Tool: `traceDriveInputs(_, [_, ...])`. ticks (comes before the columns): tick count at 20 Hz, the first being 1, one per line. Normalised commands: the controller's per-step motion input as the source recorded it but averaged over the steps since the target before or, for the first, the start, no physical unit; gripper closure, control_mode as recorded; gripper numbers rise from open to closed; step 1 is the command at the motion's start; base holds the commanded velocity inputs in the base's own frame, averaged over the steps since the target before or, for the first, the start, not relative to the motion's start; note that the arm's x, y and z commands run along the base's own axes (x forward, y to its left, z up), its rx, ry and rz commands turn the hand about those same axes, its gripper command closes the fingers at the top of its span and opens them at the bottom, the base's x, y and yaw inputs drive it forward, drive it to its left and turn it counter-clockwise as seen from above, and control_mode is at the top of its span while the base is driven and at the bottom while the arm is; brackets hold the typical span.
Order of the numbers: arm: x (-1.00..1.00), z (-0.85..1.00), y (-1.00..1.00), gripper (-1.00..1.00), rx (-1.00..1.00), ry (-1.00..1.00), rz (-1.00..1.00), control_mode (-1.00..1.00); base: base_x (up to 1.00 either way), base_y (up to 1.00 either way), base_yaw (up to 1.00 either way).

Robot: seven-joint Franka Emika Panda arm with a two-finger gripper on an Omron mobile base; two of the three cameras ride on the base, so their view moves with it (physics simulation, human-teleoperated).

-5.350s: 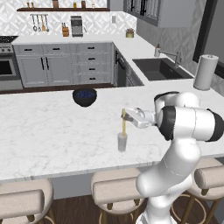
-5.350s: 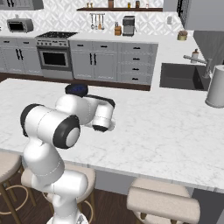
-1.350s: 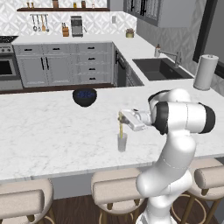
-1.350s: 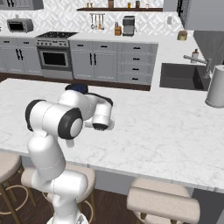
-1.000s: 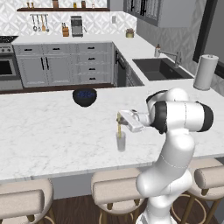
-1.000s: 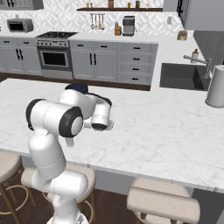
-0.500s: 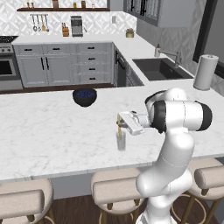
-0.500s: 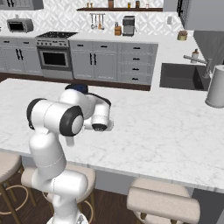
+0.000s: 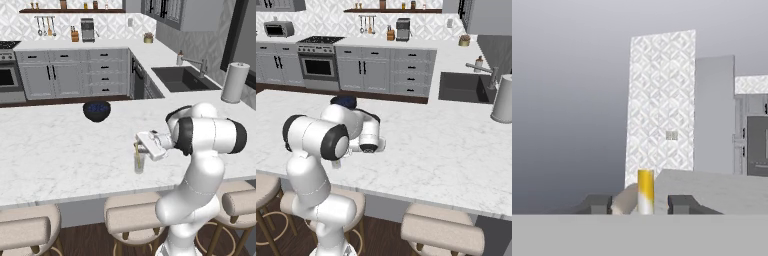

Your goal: Take a straw from the drawer in front and place it inside the glass cup on the dining counter.

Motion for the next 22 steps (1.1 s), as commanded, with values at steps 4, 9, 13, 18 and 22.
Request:
traceDriveInputs(4, [-0.05, 0.0, 0.0, -1.0, -0.04, -0.06, 0.0, -1.0, 0.0, 0.0, 0.0])
traceDriveInputs(9, [-0.09, 0.25, -0.04, -1.0, -0.01, -0.12, 0.0, -1.0, 0.0, 0.0, 0.0])
traceDriveInputs(13, [-0.4, 1.0, -0.07, -1.0, 0.0, -0.25, 0.0, -1.0, 0.0, 0.0, 0.0])
traceDriveInputs(18, [-0.42, 1.0, 0.0, -1.0, -0.03, -0.24, 0.0, -1.0, 0.0, 0.0, 0.0])
traceDriveInputs(22, [-0.48, 1.0, 0.01, -1.0, -0.19, -0.32, 0.0, -1.0, 0.0, 0.0, 0.0])
